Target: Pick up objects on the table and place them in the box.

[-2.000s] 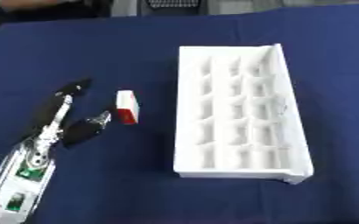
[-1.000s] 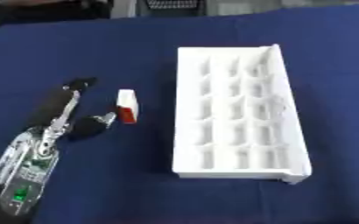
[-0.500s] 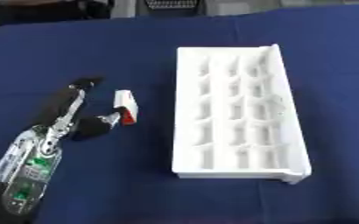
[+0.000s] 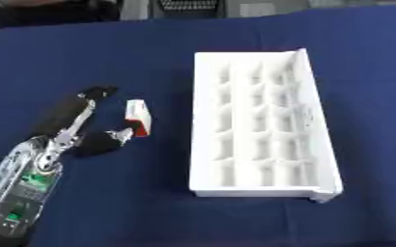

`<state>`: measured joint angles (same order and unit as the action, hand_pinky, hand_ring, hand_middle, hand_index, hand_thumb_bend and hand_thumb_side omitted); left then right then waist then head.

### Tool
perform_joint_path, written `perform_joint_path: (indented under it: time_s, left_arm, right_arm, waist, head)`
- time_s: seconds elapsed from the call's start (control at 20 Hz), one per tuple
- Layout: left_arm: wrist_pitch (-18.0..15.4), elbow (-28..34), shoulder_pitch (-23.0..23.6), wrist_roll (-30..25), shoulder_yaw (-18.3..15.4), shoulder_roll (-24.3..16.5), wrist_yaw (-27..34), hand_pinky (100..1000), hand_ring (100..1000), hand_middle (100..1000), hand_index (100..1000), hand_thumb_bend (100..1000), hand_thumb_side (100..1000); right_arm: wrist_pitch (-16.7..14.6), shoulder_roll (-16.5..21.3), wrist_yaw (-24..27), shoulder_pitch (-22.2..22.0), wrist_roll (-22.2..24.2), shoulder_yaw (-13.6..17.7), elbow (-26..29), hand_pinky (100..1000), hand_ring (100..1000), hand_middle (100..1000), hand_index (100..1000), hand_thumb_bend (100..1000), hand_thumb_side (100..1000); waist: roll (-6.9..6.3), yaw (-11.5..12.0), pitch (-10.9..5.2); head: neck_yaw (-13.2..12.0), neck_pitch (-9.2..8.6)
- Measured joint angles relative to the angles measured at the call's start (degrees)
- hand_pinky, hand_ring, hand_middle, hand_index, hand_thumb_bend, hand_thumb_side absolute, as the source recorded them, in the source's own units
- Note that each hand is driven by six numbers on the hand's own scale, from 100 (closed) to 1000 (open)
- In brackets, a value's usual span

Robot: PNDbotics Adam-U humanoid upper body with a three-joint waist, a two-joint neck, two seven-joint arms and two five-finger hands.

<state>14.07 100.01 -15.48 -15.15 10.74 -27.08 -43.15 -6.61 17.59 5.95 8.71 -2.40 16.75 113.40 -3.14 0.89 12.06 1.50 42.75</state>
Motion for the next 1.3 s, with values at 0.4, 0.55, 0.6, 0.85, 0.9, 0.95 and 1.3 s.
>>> perform_joint_path:
  time_s: [0.4,0.55,0.6,0.85,0.9,0.95,1.3]
  left_arm:
    - [-0.3,0.2,-0.5,-1.3,1.0,-0.4,0.1,960,892,887,965,528,555]
    - [-0.4,0.2,-1.1,-1.6,1.2,-0.4,0.1,960,892,886,964,527,555]
    - [-0.4,0.1,-1.2,-1.6,1.4,-0.4,0.1,959,892,886,963,527,554]
    - [-0.6,-0.7,-1.7,-1.9,1.8,-0.4,0.0,959,892,887,959,526,554]
    - [-0.6,-0.9,-2.0,-2.0,1.9,-0.4,0.0,959,892,886,958,526,553]
    - [-0.6,-0.9,-2.0,-2.0,2.1,-0.4,0.0,960,892,887,957,526,553]
    - [-1.0,-2.3,-2.5,-2.5,2.8,-0.3,0.3,958,891,885,946,526,548]
  right_arm:
    - [0.0,0.0,0.0,0.0,0.1,0.0,0.0,613,665,713,813,100,991]
    - [-0.1,0.0,0.0,0.0,0.1,0.0,0.0,613,665,713,813,100,991]
    - [0.0,0.0,0.0,0.0,0.2,0.0,0.0,613,665,713,813,100,991]
    - [0.1,0.0,0.0,0.0,0.3,0.0,0.0,613,665,713,813,100,991]
    - [0.1,0.0,0.0,0.0,0.3,0.0,0.0,613,665,713,813,100,991]
    - [0.1,0.0,0.0,0.0,0.3,0.0,0.0,613,665,713,813,100,991]
    - [0.1,0.0,0.0,0.0,0.3,0.0,0.0,613,665,713,813,100,990]
  waist:
    - [0.01,0.0,0.0]
    - [0.01,-0.1,0.0]
    - [0.01,-0.1,0.0]
    - [0.01,-0.3,0.0]
    - [0.01,-0.4,0.0]
    - [0.01,-0.4,0.0]
    - [0.0,-0.4,0.0]
  head:
    - [0.0,-0.53]
    - [0.0,-0.53]
    - [0.0,-0.53]
    - [0.0,-0.53]
    - [0.0,-0.53]
    - [0.0,-0.53]
    - [0.0,-0.53]
